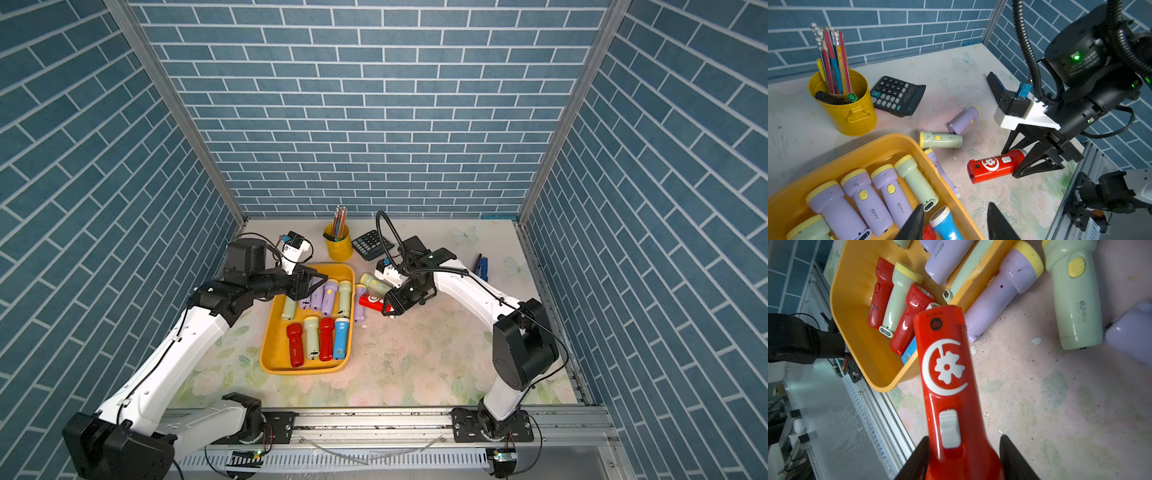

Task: Put the flashlights into the storage boxes
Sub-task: Pick up the flashlight from the center of the board.

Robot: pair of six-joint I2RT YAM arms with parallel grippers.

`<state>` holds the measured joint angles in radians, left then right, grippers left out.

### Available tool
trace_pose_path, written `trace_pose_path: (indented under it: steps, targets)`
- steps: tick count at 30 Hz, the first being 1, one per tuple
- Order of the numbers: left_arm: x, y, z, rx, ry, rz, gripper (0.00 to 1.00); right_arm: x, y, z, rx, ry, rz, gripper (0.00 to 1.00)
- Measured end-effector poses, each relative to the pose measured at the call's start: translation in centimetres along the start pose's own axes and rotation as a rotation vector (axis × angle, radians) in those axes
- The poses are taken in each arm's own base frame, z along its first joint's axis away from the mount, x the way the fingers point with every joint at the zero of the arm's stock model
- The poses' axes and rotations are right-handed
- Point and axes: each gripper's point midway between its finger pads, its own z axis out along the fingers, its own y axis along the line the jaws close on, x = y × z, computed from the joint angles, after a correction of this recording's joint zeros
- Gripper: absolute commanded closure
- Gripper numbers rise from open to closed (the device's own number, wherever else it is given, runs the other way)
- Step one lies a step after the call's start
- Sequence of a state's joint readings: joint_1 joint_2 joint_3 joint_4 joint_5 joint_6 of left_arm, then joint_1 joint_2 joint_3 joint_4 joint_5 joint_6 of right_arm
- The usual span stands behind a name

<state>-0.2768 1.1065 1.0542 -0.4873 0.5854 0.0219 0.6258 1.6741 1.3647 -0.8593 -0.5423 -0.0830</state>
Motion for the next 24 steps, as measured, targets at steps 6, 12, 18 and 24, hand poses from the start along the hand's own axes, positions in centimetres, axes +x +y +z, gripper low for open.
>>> trace_pose_path:
  steps: [6, 12, 18, 24]
  targets:
    - [-0.2, -0.7, 0.0, 0.017, -0.010, 0.157, 0.51, 0.3, 1.0, -0.3, -0.076, 0.009, 0.070, 0.59]
    - [0.7, -3.1, 0.9, 0.109, 0.017, 0.400, 0.48, 0.4, 1.9, -1.2, -0.141, 0.014, 0.116, 0.60]
    - [2.2, -5.8, 2.2, 0.224, 0.045, 0.630, 0.41, -0.5, 2.9, -2.8, -0.208, -0.010, 0.136, 0.60]
    - [2.6, -8.4, 3.7, 0.304, 0.074, 0.841, 0.37, -0.3, 3.8, -3.4, -0.280, 0.002, 0.171, 0.62]
